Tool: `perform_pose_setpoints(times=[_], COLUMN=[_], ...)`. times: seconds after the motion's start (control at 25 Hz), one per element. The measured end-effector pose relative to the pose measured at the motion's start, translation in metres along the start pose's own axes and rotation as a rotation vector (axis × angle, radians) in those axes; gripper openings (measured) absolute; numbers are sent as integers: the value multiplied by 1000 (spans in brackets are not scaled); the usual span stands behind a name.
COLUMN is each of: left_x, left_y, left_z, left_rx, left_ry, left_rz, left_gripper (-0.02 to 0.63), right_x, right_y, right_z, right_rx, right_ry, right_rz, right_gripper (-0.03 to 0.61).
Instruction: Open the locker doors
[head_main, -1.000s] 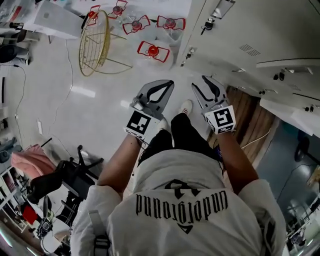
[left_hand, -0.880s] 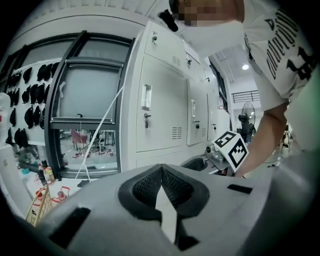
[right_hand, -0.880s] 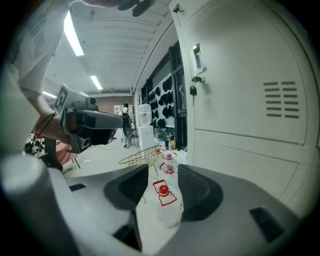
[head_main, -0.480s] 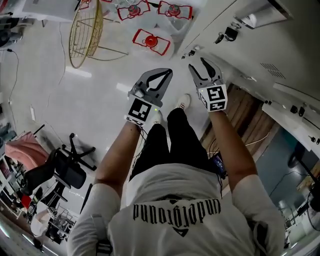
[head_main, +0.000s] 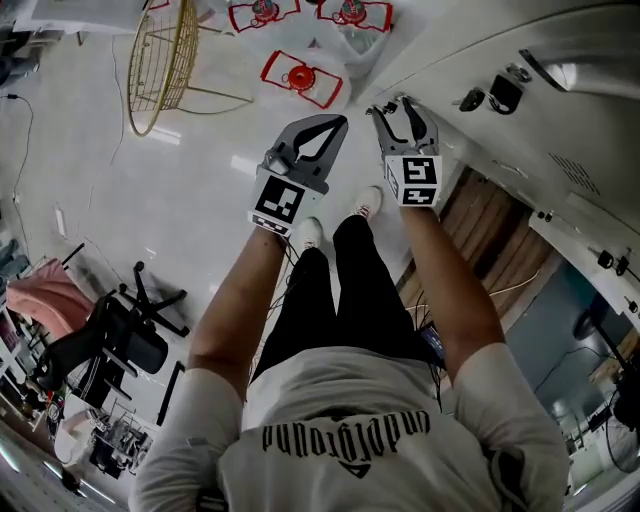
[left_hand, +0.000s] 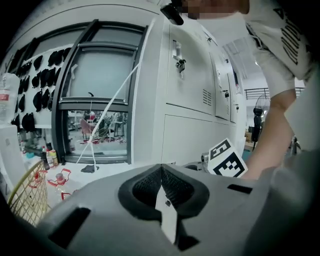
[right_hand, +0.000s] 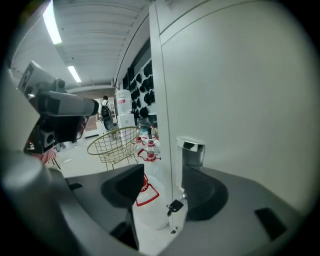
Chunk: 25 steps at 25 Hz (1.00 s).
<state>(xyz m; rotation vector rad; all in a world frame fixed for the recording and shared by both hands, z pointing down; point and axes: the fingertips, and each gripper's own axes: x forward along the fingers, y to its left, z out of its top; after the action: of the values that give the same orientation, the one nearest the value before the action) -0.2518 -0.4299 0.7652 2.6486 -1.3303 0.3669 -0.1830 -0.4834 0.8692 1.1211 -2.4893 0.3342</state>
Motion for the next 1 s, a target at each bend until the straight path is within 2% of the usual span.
perform_pose_setpoints(times=[0.08,0.16,0.36,0.6,1.0], left_x=[2,2,-1,-14,-38], left_y=[-1,-3,-6,-9,-33], left_z=[-1,-2,-6,-5,-8], left_rx=[-1,-8,-13,-44,1], left_ry=[-4,-11,-6,-3,-4], left_rz=[-4,-8,-17,-9,-59], left_gripper=[8,8,8,8,8], right_x=[6,11,18,13,-39], right_y=[0,-1,-2,8,57], right_z=[-1,-3,0,3,-28], right_rx=[-25,-35,5,17,43], right_ry=[1,-2,-31,-28,-21], right_rz=[-26,-58,-106,-95,-99], right_gripper=[257,244,270,285,282])
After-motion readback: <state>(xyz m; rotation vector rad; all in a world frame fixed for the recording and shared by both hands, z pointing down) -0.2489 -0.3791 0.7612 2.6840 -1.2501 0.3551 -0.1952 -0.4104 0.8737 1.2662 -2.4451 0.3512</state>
